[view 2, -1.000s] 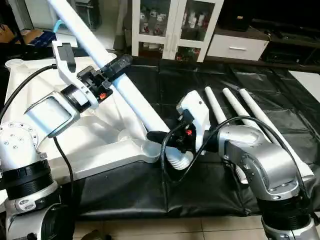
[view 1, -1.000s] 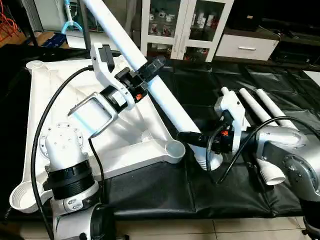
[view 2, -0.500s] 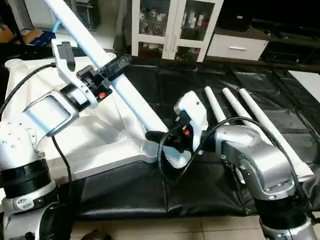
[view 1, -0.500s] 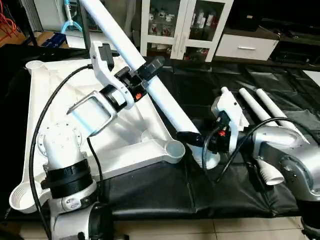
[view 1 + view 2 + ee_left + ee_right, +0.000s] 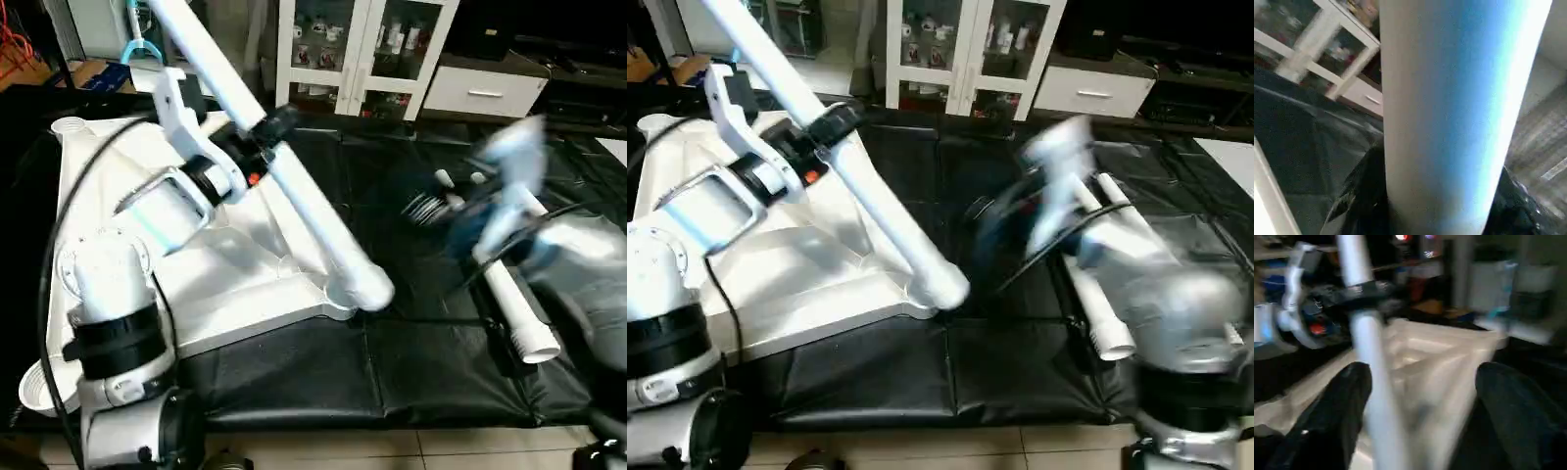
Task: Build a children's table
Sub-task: Pick table leg
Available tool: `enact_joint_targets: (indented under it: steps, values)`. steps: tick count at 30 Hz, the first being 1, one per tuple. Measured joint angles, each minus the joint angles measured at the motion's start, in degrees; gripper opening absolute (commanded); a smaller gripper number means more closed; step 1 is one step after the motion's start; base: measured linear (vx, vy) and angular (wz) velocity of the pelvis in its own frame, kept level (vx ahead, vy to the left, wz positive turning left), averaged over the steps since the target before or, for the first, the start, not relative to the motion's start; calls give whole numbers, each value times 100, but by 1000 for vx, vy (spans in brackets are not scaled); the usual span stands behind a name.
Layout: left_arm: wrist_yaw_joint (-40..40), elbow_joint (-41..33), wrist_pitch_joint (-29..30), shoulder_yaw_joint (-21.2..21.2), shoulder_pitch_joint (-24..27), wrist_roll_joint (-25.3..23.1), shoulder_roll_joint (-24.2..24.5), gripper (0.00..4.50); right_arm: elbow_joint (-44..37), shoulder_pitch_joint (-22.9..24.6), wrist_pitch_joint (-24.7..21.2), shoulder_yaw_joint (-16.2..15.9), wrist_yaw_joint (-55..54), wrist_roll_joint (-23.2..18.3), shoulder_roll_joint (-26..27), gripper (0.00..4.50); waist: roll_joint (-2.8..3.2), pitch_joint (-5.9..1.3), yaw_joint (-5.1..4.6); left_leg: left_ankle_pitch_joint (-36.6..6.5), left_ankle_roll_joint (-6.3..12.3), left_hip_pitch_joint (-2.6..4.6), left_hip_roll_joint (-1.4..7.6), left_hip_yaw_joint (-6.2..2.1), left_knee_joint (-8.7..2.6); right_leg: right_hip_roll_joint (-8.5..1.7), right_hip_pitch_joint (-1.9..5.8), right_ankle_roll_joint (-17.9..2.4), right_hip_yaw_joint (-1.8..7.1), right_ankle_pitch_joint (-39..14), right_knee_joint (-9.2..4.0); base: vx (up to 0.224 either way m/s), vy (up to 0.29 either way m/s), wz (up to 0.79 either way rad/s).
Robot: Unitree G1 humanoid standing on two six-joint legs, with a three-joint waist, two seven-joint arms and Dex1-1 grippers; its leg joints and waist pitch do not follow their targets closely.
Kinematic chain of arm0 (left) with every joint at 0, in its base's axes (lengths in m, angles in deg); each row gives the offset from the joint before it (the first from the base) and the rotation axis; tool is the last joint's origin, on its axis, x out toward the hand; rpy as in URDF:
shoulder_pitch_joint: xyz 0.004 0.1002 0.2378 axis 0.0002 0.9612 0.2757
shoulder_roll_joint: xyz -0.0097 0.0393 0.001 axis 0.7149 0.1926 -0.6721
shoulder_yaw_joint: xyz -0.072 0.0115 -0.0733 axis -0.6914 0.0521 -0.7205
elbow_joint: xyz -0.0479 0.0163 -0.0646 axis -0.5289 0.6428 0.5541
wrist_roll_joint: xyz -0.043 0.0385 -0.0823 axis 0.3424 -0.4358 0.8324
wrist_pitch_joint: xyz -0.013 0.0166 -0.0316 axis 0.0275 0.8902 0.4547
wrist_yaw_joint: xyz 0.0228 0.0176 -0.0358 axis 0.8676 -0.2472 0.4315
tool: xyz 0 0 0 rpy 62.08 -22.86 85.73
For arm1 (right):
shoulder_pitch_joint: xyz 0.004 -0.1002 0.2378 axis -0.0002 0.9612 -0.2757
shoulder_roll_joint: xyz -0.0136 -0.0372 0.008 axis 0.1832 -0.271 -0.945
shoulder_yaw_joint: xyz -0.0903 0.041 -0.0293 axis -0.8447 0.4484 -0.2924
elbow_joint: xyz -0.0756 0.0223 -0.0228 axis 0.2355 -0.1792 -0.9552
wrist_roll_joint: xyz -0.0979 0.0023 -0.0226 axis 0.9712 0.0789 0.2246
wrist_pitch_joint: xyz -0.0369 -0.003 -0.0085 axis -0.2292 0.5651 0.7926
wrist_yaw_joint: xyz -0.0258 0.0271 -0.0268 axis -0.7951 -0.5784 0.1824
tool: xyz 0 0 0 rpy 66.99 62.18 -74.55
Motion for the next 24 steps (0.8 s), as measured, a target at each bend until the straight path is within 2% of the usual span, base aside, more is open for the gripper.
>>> enact_joint_targets:
  steps: [1,3,4,7,10,13,18,24]
  values:
    - [34,37,-78,19,-23,-122,61,165,-187,405,134,-86,61,314,-343,409,-1,-1,15,5,-9,1,0,0,-7,0,12,15,-3,6,-22,0,0,0]
    - [100,99,-213,-45,-48,-257,149,165,-307,978,165,-297,215,626,-590,420,-10,0,-10,4,-8,4,0,1,-18,1,18,32,0,17,-46,0,0,0]
    - [122,136,-273,-85,-66,-297,168,165,-330,1165,166,-463,268,745,-584,430,-10,1,-44,4,-6,0,0,6,-17,0,10,39,4,22,-47,0,0,0]
    - [129,258,-361,-72,-285,-334,149,165,-674,1529,234,-895,268,1036,-644,445,-16,4,-66,2,-4,-3,2,11,-16,-3,3,37,3,26,-47,0,0,0]
    - [125,308,-516,-77,-500,-338,219,165,-889,1640,258,-1249,81,1058,-626,448,-15,3,-94,-6,10,4,3,11,-17,-3,5,36,2,27,-47,0,0,0]
    - [106,336,-590,-122,-519,-342,247,165,-901,1638,289,-1460,-189,1106,-528,448,-15,3,-117,-6,11,7,3,11,-16,-3,8,36,2,27,-47,0,0,0]
    - [82,409,-684,-154,-522,-343,225,165,-894,1546,328,-2021,-407,1581,-236,448,-15,4,-120,-6,10,4,3,10,-15,-3,8,30,3,31,-47,0,0,0]
    - [82,429,-684,-134,-525,-341,167,165,-900,1484,417,-2179,-530,1734,-161,448,-15,4,-122,-5,9,3,2,10,-16,-3,7,30,2,32,-47,0,0,0]
